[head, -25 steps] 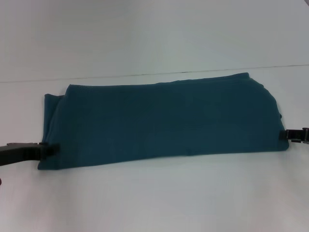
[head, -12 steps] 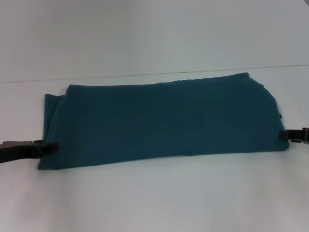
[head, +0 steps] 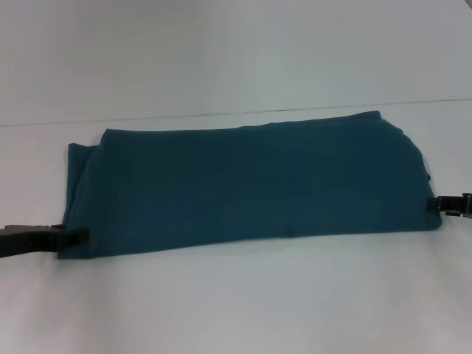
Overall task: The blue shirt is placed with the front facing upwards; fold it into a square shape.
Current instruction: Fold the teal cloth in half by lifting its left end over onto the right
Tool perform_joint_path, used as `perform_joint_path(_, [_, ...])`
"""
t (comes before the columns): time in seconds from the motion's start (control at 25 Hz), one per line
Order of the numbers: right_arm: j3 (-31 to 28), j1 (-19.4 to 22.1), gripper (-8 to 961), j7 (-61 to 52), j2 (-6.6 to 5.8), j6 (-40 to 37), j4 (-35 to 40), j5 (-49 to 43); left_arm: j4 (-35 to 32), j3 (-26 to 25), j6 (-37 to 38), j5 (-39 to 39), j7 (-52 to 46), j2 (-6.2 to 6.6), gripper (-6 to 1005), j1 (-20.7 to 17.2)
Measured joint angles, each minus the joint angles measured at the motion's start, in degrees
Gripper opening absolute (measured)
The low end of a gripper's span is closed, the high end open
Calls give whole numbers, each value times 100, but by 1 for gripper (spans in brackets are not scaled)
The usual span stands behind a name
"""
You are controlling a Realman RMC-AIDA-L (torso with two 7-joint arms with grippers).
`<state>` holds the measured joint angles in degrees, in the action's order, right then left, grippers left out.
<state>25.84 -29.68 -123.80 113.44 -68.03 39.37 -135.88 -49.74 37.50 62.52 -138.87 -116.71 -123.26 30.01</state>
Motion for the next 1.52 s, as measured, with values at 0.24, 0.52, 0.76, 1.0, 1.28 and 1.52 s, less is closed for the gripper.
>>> perform_joint_path(0.24, [0,-5,517,-2,-7,4,0,0,3,118,46,0,0,-8,502,11])
perform_joint_path(0.52, [0,-52,517,12,16,78,-55,4,6,152,43,0,-1,-13,500,36])
perform_joint_path(0.76, [24,-116,517,69,1,334,-403,-2,9,152,41,0,0,-13,498,40])
perform_joint_path(1.0, [34,-135,518,111,11,346,-436,-6,9,152,41,0,-1,-13,497,47])
perform_joint_path(1.28, [61,-146,518,111,15,303,-439,9,9,152,41,0,-1,-13,496,49])
perform_joint_path(1.52, [64,-182,510,111,19,250,-438,16,9,152,43,0,0,-8,490,57])
